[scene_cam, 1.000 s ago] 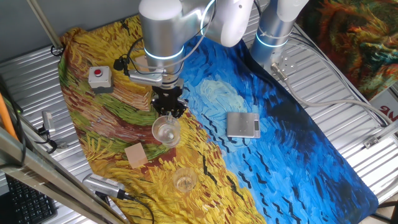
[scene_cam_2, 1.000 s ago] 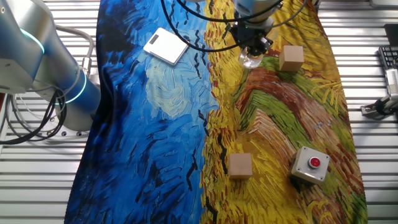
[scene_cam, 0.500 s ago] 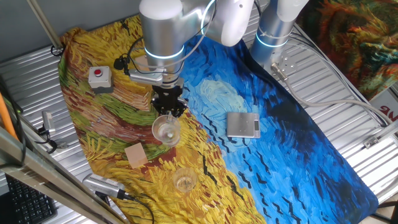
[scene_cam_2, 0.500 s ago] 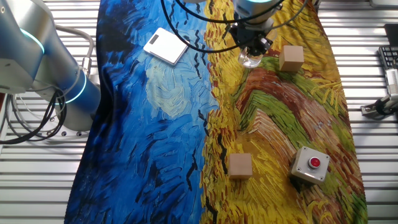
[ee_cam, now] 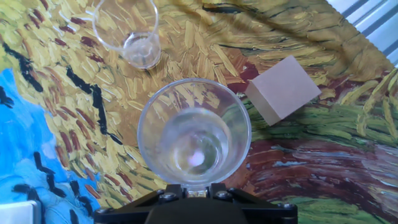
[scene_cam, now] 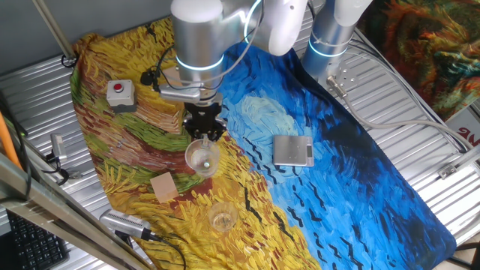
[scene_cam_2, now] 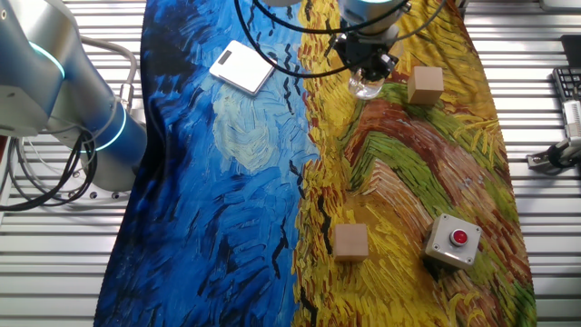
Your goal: Pour the water from one cup into another empty cup
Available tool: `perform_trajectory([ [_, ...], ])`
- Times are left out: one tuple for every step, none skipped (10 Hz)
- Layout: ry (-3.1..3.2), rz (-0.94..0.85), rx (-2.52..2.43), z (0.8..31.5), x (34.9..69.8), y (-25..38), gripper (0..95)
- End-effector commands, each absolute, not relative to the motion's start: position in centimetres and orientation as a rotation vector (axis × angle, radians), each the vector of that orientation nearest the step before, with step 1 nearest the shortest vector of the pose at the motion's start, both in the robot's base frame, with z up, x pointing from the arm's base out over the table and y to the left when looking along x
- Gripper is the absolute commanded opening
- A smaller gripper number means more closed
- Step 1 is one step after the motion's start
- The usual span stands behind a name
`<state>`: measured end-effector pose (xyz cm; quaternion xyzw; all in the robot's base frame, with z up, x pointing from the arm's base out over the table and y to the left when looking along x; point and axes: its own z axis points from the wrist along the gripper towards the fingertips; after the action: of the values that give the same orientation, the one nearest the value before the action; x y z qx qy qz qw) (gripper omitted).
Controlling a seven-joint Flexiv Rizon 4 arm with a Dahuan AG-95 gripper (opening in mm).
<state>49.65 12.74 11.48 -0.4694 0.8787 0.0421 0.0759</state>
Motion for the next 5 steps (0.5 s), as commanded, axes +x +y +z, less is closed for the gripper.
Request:
perform_trajectory([
  [2.666,0.111,-1.437,11.57,49.83,12.83,0.0],
  [2.655,0.089,-1.445,11.57,49.83,12.83,0.0],
  [2.657,0.095,-1.440,11.57,49.83,12.83,0.0],
  [2.656,0.096,-1.440,11.57,49.83,12.83,0.0],
  [2.655,0.096,-1.439,11.57,49.83,12.83,0.0],
])
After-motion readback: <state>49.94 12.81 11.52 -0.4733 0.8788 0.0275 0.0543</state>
